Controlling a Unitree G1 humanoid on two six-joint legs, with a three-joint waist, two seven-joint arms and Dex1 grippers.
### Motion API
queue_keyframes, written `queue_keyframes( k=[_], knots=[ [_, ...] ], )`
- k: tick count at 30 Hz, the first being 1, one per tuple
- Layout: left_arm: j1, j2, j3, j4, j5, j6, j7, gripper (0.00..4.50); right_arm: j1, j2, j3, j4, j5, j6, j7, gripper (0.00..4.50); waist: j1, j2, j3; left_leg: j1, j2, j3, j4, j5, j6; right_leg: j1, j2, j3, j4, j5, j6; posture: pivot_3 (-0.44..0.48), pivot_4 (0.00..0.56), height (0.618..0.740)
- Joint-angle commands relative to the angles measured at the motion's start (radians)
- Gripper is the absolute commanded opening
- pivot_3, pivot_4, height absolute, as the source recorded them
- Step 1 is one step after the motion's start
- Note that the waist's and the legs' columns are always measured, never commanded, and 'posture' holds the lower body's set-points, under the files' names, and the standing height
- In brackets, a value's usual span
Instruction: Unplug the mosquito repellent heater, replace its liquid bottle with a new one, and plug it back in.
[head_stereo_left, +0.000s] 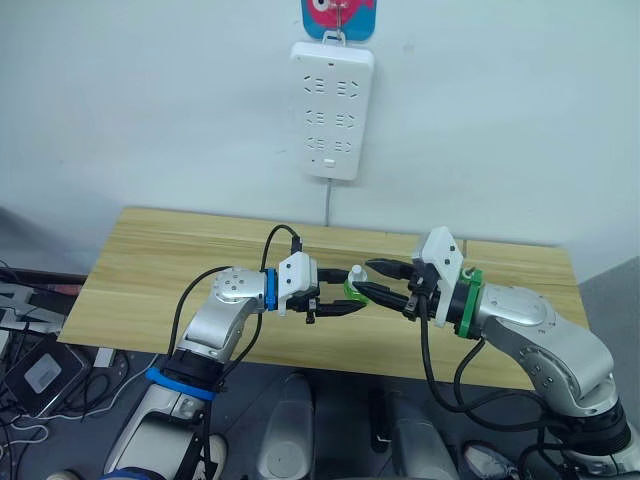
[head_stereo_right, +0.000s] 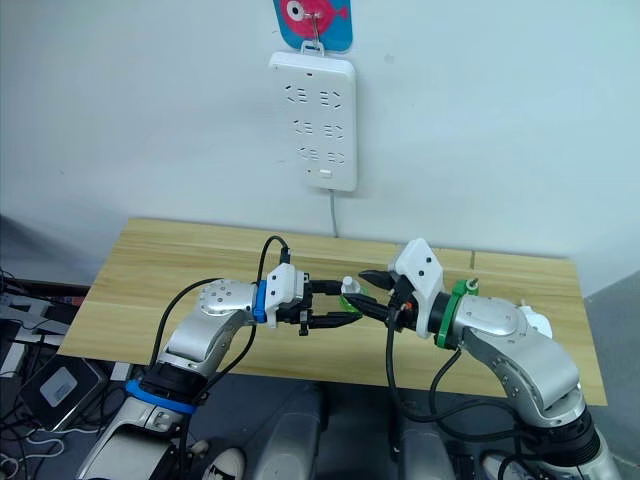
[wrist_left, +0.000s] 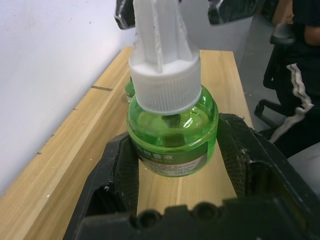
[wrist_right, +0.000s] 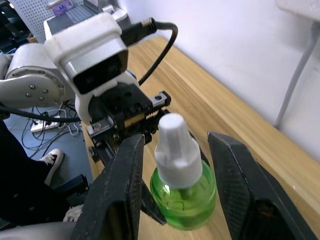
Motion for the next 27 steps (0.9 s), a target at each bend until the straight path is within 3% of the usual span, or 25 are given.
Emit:
queue_keyframes(
  k=[1, 27],
  knots=[
    [0.000, -0.007, -0.001, -0.045, -0.010, -0.006, -0.005, 2.20, 0.001, -0.009, -0.023, -0.042, 0.025, -0.001, 0.004, 2.09, 0.000, 0.000, 0.000, 0.000, 0.000, 0.000, 0.000, 0.000, 0.000, 0.000, 0.000, 0.000, 0.000, 0.000, 0.000, 0.326, 0.295, 0.740],
    [0.004, -0.015, 0.001, -0.064, -0.013, 0.010, 0.000, 2.20, -0.052, -0.005, 0.009, -0.003, 0.022, 0.029, 0.025, 2.09, 0.000, 0.000, 0.000, 0.000, 0.000, 0.000, 0.000, 0.000, 0.000, 0.000, 0.000, 0.000, 0.000, 0.000, 0.000, 0.330, 0.304, 0.740]
  ],
)
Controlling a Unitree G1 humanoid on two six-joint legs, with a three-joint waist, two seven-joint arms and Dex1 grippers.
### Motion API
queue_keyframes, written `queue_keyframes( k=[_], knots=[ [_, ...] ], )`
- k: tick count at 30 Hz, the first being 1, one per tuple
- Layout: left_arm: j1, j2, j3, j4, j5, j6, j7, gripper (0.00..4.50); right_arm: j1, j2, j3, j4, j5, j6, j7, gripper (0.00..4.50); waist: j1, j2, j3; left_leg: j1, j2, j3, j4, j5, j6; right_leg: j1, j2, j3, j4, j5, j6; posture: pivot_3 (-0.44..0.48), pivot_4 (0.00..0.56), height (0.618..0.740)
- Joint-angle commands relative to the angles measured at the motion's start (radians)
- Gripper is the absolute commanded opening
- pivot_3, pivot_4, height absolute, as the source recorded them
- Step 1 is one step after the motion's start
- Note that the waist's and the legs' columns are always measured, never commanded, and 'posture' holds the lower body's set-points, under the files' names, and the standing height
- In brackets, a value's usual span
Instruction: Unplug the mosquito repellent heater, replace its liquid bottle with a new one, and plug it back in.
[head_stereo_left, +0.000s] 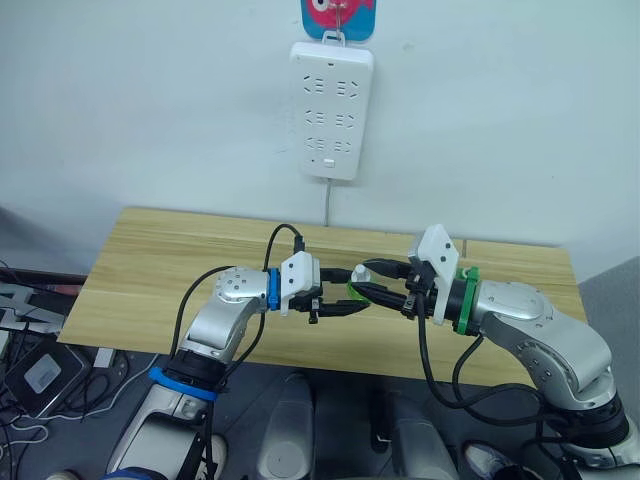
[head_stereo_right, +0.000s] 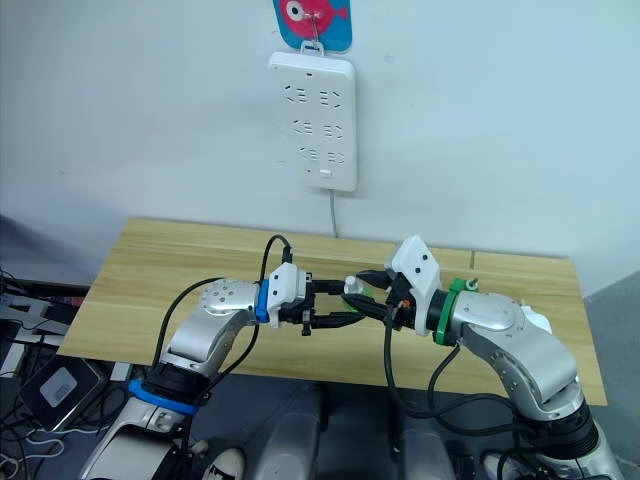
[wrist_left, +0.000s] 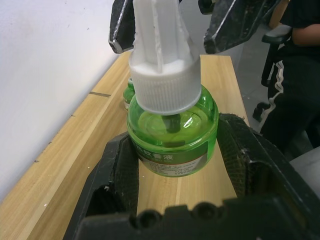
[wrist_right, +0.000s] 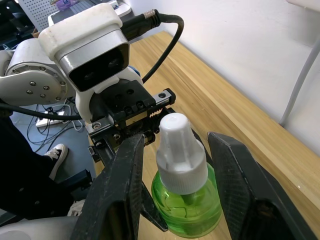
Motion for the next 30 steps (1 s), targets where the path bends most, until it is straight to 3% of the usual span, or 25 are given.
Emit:
queue_keyframes(
  k=[1, 17, 22, 30],
  knots=[
    [0.004, -0.004, 0.001, -0.045, -0.013, 0.000, -0.001, 2.20, -0.013, -0.002, -0.001, -0.020, 0.018, 0.000, 0.009, 2.09, 0.000, 0.000, 0.000, 0.000, 0.000, 0.000, 0.000, 0.000, 0.000, 0.000, 0.000, 0.000, 0.000, 0.000, 0.000, 0.330, 0.304, 0.740],
    [0.003, -0.010, 0.001, -0.049, -0.012, 0.010, 0.001, 2.20, -0.029, 0.000, 0.019, -0.002, 0.006, -0.001, 0.012, 2.09, 0.000, 0.000, 0.000, 0.000, 0.000, 0.000, 0.000, 0.000, 0.000, 0.000, 0.000, 0.000, 0.000, 0.000, 0.000, 0.330, 0.307, 0.740],
    [0.005, -0.010, 0.001, -0.051, -0.013, 0.012, 0.002, 2.20, -0.035, 0.007, 0.015, -0.002, 0.012, -0.002, 0.012, 0.99, 0.000, 0.000, 0.000, 0.000, 0.000, 0.000, 0.000, 0.000, 0.000, 0.000, 0.000, 0.000, 0.000, 0.000, 0.000, 0.330, 0.307, 0.740],
    [0.011, -0.004, -0.006, -0.062, -0.019, 0.010, -0.019, 2.20, -0.053, -0.005, -0.001, -0.015, 0.066, 0.006, 0.067, 0.99, 0.000, 0.000, 0.000, 0.000, 0.000, 0.000, 0.000, 0.000, 0.000, 0.000, 0.000, 0.000, 0.000, 0.000, 0.000, 0.328, 0.312, 0.740]
  ],
)
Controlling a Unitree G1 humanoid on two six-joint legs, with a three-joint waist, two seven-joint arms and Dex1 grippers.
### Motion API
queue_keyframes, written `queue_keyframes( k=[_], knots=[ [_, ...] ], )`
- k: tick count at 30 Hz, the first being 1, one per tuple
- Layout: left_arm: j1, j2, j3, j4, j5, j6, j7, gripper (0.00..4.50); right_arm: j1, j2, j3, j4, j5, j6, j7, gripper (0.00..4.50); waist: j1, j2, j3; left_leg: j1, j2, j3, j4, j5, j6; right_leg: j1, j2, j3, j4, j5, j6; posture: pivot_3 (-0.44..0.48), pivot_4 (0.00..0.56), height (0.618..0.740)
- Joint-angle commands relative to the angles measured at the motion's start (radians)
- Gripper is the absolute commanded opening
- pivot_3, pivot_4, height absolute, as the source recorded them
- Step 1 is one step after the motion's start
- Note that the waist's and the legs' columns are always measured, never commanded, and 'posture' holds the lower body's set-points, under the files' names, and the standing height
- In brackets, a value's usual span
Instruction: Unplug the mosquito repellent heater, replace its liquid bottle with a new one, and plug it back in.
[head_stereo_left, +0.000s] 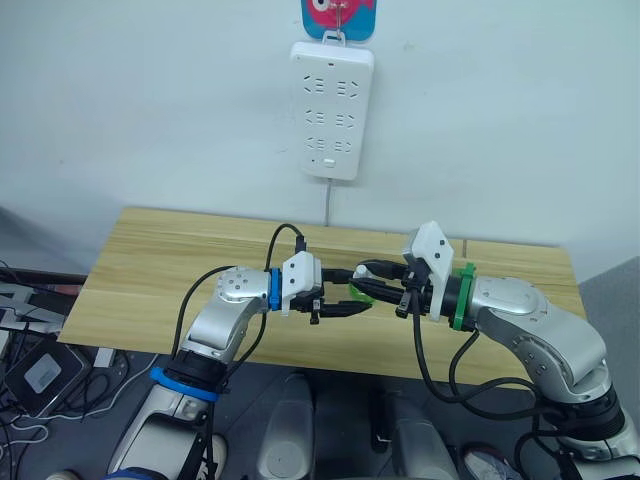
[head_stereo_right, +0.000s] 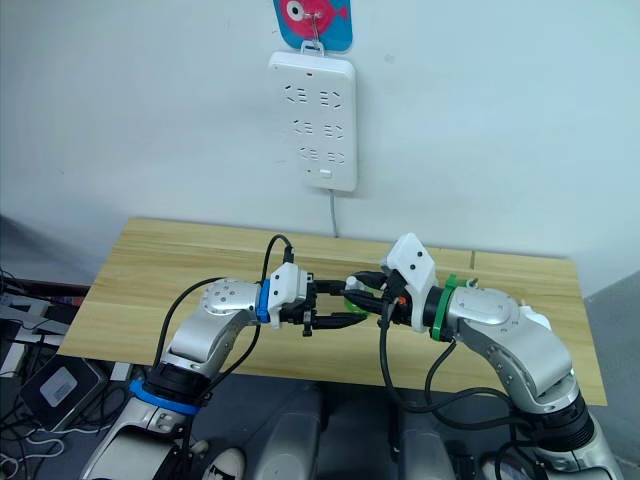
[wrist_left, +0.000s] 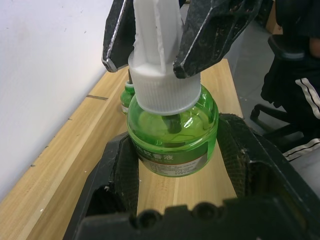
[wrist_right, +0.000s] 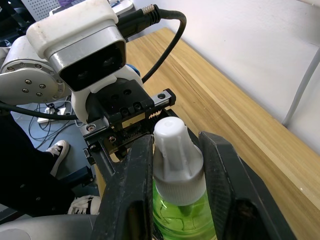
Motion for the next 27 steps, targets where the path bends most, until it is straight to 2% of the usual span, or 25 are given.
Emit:
queue_keyframes(
  k=[1, 8, 11, 14, 18, 19, 22, 27],
  knots=[
    [0.014, 0.007, -0.012, -0.053, -0.019, -0.009, -0.034, 2.20, -0.042, -0.015, -0.024, -0.032, 0.094, 0.000, 0.095, 0.99, 0.000, 0.000, 0.000, 0.000, 0.000, 0.000, 0.000, 0.000, 0.000, 0.000, 0.000, 0.000, 0.000, 0.000, 0.000, 0.328, 0.312, 0.740],
    [0.051, 0.095, -0.095, -0.090, -0.013, -0.175, -0.276, 2.20, -0.246, -0.089, 0.066, 0.126, 0.154, -0.095, 0.525, 0.99, -0.003, 0.000, 0.000, 0.001, 0.001, 0.000, -0.001, 0.000, 0.000, 0.000, 0.000, 0.000, 0.000, 0.000, -0.001, 0.342, 0.328, 0.740],
    [0.044, 0.135, -0.112, -0.062, -0.010, -0.261, -0.383, 2.20, -0.290, -0.016, 0.218, 0.281, 0.048, -0.232, 0.666, 0.99, -0.002, 0.000, 0.000, 0.000, 0.001, 0.000, -0.002, 0.000, 0.000, -0.001, 0.000, -0.001, 0.000, -0.001, -0.002, 0.375, 0.342, 0.740],
    [0.023, 0.189, -0.156, -0.022, -0.023, -0.339, -0.423, 2.20, -0.300, 0.032, 0.283, 0.385, -0.033, -0.358, 0.745, 0.99, 0.000, 0.001, 0.002, 0.001, 0.001, 0.000, -0.005, 0.000, 0.000, -0.002, 0.001, -0.001, 0.000, -0.002, -0.004, 0.389, 0.351, 0.740],
    [-0.011, 0.201, -0.157, 0.027, -0.043, -0.342, -0.424, 2.20, -0.286, 0.052, 0.267, 0.442, -0.067, -0.432, 0.774, 0.99, 0.012, 0.001, 0.011, 0.000, 0.001, -0.001, -0.005, 0.000, 0.000, -0.003, 0.001, -0.002, 0.000, -0.003, -0.004, 0.395, 0.355, 0.740],
    [-0.016, 0.199, -0.151, 0.040, -0.042, -0.343, -0.424, 2.20, -0.277, 0.047, 0.258, 0.446, -0.070, -0.440, 0.778, 1.70, 0.013, 0.001, 0.011, 0.000, 0.000, -0.001, -0.005, 0.000, 0.000, -0.003, 0.001, -0.002, 0.000, -0.003, -0.004, 0.390, 0.358, 0.740],
    [-0.021, 0.189, -0.128, 0.068, -0.038, -0.335, -0.415, 2.20, -0.234, -0.007, 0.220, 0.434, -0.072, -0.451, 0.790, 2.63, 0.016, 0.001, 0.012, 0.000, 0.000, -0.001, -0.005, 0.000, 0.000, -0.003, 0.001, -0.002, 0.000, -0.003, -0.004, 0.377, 0.354, 0.740],
    [-0.007, 0.182, -0.086, 0.082, -0.036, -0.298, -0.374, 2.20, -0.126, -0.151, 0.128, 0.369, -0.063, -0.439, 0.786, 4.42, 0.023, 0.002, 0.012, 0.000, 0.001, -0.002, -0.005, 0.000, 0.000, -0.002, 0.000, -0.003, 0.000, -0.003, -0.004, 0.343, 0.346, 0.740]
  ],
)
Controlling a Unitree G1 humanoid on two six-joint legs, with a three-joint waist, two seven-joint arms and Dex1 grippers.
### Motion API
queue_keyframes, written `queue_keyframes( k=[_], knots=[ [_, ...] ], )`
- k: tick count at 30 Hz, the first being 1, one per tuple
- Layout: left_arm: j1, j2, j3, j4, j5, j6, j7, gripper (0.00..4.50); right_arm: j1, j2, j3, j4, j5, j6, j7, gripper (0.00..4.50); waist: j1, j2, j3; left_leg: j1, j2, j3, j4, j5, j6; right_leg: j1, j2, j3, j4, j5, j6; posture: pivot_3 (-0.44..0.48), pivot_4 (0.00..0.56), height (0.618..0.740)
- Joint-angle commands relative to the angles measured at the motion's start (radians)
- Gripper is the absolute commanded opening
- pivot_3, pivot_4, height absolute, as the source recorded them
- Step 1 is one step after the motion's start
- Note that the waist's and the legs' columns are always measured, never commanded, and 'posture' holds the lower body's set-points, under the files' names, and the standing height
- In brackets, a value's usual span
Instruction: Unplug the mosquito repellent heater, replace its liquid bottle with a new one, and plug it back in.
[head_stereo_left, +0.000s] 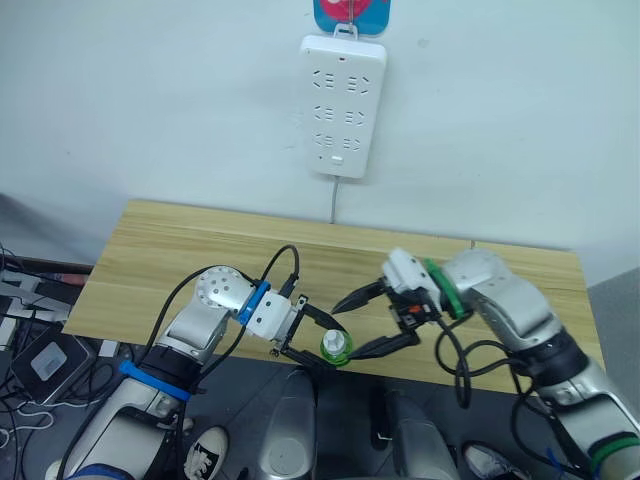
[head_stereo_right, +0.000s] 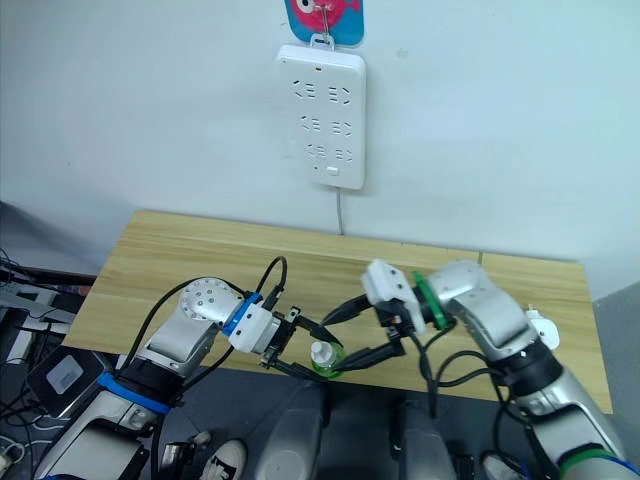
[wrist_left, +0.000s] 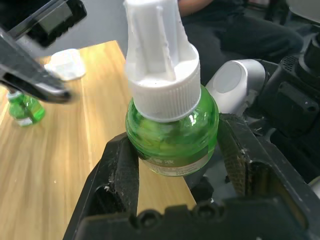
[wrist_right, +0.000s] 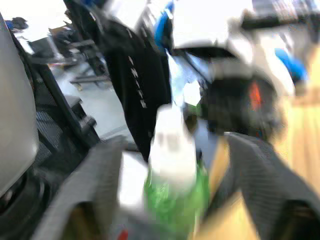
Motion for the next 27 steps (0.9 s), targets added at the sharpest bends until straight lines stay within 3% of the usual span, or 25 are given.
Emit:
queue_keyframes(
  k=[1, 6, 14, 20, 27],
  knots=[
    [0.015, -0.003, 0.041, -0.005, -0.010, 0.025, 0.035, 2.20, 0.069, -0.078, -0.081, -0.084, 0.017, -0.001, 0.001, 4.46, 0.000, 0.000, 0.000, 0.000, 0.000, 0.000, 0.000, 0.000, 0.000, 0.000, 0.000, 0.000, 0.000, 0.000, 0.000, 0.338, 0.343, 0.740],
    [0.039, -0.012, 0.088, -0.007, 0.004, 0.104, 0.147, 2.20, 0.170, -0.116, -0.153, -0.147, -0.016, 0.014, -0.129, 4.46, -0.014, 0.000, 0.000, 0.000, 0.000, 0.000, 0.000, 0.000, 0.000, 0.000, 0.000, 0.001, 0.000, 0.000, 0.000, 0.316, 0.331, 0.740],
    [0.062, -0.074, 0.152, -0.042, 0.035, 0.221, 0.396, 2.20, 0.260, 0.046, -0.171, -0.301, -0.110, 0.095, -0.527, 4.46, -0.030, 0.000, 0.000, 0.000, 0.000, 0.000, 0.000, 0.000, 0.000, 0.000, 0.000, 0.001, 0.001, 0.000, 0.000, 0.303, 0.314, 0.740],
    [0.052, -0.082, 0.139, -0.050, 0.053, 0.225, 0.413, 2.20, 0.196, 0.197, -0.099, -0.283, -0.187, 0.116, -0.689, 4.46, -0.038, 0.000, 0.000, 0.001, 0.000, 0.000, 0.000, 0.000, -0.001, 0.000, 0.000, 0.001, 0.001, 0.000, 0.000, 0.308, 0.307, 0.740],
    [0.018, -0.103, 0.126, -0.029, 0.061, 0.223, 0.400, 2.20, 0.121, 0.271, -0.063, -0.194, -0.225, 0.099, -0.733, 4.46, -0.042, 0.000, 0.000, 0.000, -0.001, 0.001, 0.000, 0.001, -0.001, 0.000, 0.000, 0.001, 0.000, 0.000, 0.000, 0.306, 0.301, 0.740]
  ],
)
